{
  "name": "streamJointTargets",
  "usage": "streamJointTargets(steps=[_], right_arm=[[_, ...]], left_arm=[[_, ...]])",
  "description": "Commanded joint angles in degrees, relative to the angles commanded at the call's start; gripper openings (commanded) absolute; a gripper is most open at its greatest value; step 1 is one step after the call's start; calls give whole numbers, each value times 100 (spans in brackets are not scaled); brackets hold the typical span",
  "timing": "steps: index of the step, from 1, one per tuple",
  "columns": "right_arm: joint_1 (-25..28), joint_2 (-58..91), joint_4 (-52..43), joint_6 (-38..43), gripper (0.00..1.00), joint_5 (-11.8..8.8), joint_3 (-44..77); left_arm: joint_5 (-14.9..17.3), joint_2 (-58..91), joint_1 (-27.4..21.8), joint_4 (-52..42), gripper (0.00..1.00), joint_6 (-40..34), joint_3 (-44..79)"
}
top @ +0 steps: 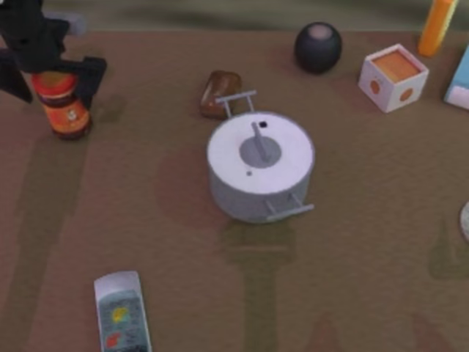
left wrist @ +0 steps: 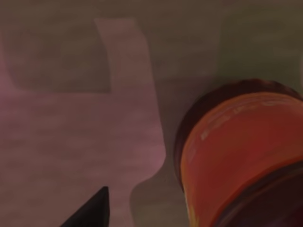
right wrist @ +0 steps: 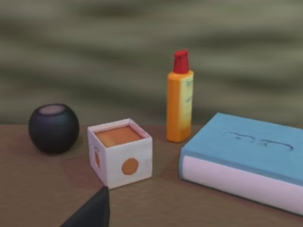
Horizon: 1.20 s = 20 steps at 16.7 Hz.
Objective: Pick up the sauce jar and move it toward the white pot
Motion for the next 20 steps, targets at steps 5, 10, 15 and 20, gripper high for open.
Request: streamJointTargets(steps=[5,10,15,20], right_arm=[[0,0,0,0,100,0,0],[0,0,0,0,100,0,0],[0,0,0,0,100,0,0],[0,0,0,0,100,0,0]], left_arm=[[0,0,0,0,85,0,0],[0,0,0,0,47,0,0],[0,0,0,0,10,0,0],[0,0,0,0,0,0,0]])
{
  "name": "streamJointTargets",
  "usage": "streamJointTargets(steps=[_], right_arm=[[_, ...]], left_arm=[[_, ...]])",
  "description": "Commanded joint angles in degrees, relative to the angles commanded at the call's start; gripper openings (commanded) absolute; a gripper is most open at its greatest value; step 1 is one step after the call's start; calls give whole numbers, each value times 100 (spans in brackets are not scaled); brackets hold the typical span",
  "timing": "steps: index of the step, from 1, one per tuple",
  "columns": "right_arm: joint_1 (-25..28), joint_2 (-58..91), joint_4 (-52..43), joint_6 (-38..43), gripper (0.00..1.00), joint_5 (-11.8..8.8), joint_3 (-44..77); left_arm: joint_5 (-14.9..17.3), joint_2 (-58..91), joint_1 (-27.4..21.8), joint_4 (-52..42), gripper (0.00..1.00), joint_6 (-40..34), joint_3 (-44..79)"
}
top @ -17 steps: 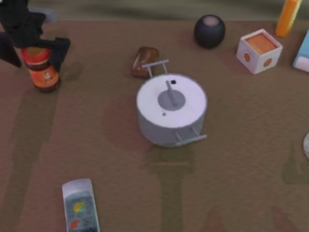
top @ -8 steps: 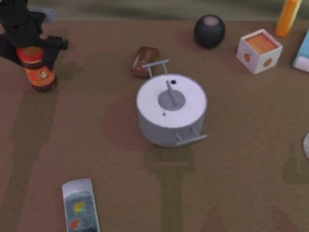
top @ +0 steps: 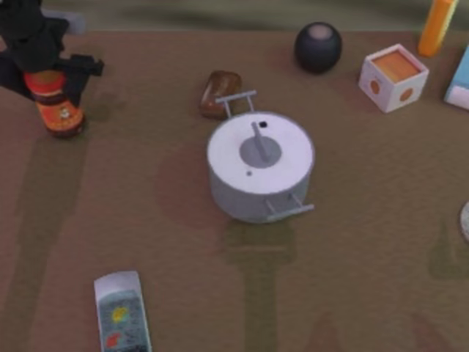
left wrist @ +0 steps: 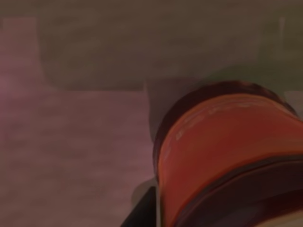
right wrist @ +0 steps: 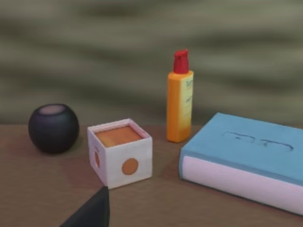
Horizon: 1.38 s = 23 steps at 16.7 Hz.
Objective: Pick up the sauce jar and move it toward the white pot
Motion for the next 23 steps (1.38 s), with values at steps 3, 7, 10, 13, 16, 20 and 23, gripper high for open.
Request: streamJointTargets(steps=[3,7,10,13,16,20,23], right_arm=[[0,0,0,0,100,0,0],[0,0,0,0,100,0,0],[0,0,0,0,100,0,0],[0,0,0,0,100,0,0],[0,0,0,0,100,0,0],[0,0,0,0,100,0,0],[0,0,0,0,100,0,0]], left_arm=[[0,0,0,0,0,0,0],[-4,-87,-4,-4,0,4,-88],[-11,-674,18,-23,0,-1,-671],[-21,-1716,48,-51,0,-2,-1606],[-32,-2621,85,-105,0,-10,-2473],[-38,-2996,107,-148,0,-16,-2849],[-39,-2978,73,-141,0,-5,-2827]])
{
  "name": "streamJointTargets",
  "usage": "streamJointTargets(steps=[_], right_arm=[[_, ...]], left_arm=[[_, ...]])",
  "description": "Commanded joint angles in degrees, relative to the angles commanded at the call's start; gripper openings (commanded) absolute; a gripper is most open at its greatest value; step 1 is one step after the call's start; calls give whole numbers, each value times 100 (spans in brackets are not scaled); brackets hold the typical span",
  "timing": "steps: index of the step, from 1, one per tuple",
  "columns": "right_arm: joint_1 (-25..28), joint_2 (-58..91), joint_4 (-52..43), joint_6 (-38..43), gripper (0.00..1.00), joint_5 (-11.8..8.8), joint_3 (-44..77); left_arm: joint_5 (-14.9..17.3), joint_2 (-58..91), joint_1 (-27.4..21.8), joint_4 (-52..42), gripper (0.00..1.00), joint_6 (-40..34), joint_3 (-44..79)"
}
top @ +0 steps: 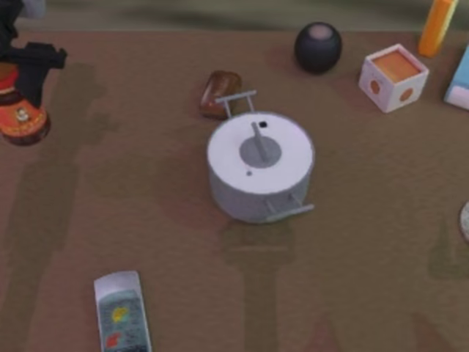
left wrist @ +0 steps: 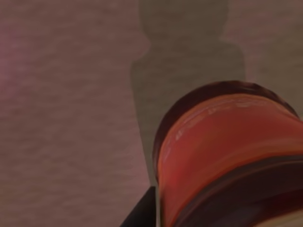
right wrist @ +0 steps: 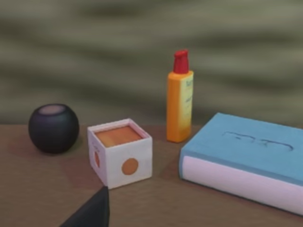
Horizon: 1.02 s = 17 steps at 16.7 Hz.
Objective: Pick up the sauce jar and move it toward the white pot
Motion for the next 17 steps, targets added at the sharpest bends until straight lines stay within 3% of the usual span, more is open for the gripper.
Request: streamJointTargets(steps=[4,12,17], right_arm=[[0,0,0,0,100,0,0],[0,0,0,0,100,0,0],[0,0,0,0,100,0,0]], left_arm=[[-48,24,-234,156,0,-388,-137],[-290,132,-1449,951,0,-2367,-833],[-326,153,-1634,1069,0,-2644,-948]])
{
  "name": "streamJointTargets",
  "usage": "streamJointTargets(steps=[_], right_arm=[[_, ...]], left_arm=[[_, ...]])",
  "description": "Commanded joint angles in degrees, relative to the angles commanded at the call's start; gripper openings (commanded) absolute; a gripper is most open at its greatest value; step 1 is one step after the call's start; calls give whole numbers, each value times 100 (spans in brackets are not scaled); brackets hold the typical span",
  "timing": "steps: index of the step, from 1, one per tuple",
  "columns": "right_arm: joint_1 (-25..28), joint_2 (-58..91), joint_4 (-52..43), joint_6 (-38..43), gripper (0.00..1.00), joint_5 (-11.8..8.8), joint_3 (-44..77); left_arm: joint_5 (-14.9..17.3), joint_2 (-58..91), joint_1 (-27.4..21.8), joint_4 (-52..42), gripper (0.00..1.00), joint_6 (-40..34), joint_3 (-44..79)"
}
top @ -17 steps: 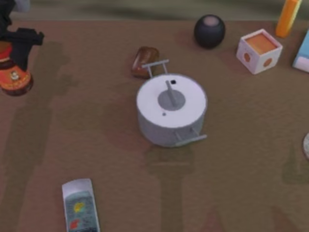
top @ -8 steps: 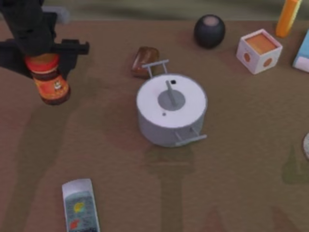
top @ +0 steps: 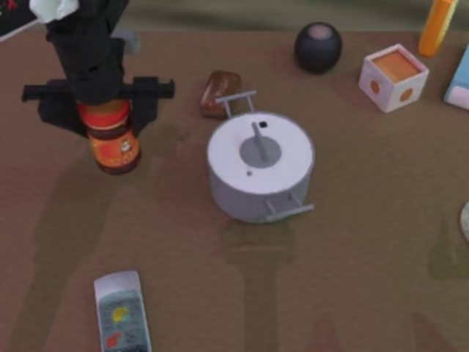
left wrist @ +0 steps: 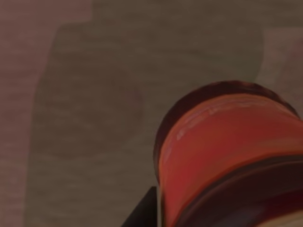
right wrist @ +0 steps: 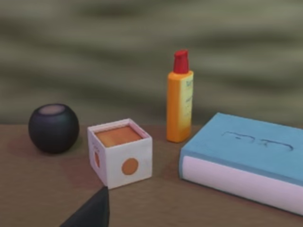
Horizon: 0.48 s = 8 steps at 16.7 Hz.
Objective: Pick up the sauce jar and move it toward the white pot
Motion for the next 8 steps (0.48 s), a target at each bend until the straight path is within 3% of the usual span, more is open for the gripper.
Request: streamJointTargets(steps=[8], right_arm=[[0,0,0,0,100,0,0]], left_arm=[[5,245,25,908,0,32,-625]])
